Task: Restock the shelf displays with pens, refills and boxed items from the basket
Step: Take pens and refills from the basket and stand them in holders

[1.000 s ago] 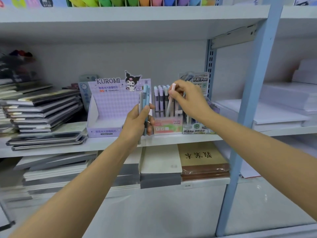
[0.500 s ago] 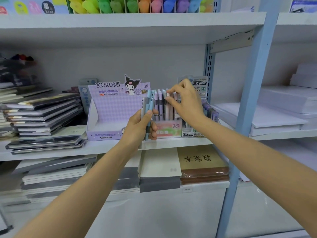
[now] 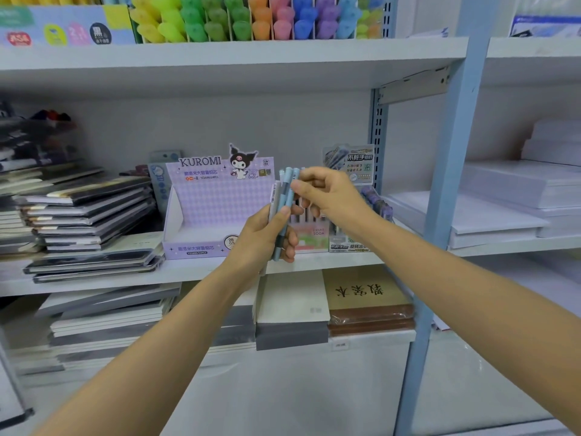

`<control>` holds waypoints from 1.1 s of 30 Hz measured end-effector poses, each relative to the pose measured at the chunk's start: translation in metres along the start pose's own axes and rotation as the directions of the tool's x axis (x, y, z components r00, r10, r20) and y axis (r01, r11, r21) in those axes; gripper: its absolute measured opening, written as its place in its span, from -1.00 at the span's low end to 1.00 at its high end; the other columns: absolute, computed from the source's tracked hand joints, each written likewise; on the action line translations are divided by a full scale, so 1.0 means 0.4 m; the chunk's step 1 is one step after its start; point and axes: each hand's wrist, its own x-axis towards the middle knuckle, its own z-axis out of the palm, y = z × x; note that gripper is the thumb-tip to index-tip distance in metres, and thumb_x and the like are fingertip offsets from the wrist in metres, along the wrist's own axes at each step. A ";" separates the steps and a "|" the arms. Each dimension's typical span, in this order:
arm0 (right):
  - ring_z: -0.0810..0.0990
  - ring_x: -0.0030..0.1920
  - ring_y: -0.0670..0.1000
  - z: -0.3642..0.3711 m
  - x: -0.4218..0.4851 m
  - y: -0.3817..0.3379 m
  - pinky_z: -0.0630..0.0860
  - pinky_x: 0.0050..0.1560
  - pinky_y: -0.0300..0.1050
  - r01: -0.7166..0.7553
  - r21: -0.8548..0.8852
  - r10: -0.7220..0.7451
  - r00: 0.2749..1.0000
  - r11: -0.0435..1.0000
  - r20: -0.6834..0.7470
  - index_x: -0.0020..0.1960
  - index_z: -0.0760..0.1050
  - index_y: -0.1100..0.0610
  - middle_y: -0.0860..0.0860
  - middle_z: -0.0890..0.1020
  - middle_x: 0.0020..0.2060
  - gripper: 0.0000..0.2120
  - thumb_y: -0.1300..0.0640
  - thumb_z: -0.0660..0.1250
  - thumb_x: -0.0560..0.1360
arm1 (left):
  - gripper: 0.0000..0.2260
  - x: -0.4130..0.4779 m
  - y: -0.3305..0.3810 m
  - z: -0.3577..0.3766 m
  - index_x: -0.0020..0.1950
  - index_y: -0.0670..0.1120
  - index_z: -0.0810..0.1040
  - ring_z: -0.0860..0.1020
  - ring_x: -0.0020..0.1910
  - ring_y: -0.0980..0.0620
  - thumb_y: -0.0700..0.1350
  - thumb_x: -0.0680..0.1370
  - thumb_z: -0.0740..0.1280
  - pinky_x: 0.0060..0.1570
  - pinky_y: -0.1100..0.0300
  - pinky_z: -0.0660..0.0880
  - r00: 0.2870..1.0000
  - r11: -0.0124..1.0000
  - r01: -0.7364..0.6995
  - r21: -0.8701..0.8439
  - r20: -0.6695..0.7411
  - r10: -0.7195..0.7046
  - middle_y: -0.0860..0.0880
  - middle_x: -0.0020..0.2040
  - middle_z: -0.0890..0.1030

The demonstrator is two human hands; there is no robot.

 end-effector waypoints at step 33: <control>0.55 -0.27 -0.21 0.007 -0.061 -0.046 0.51 -0.21 -0.29 -0.028 -0.011 0.028 0.997 1.000 0.067 0.08 0.61 0.12 -0.08 0.62 -0.22 -0.84 0.11 0.39 0.52 | -0.92 -0.050 0.067 0.007 -0.15 -0.21 0.63 0.41 -0.59 0.13 -0.20 0.49 0.46 -0.56 0.38 0.34 0.973 0.999 -0.005 0.032 -0.231 0.012 0.06 -0.44 0.61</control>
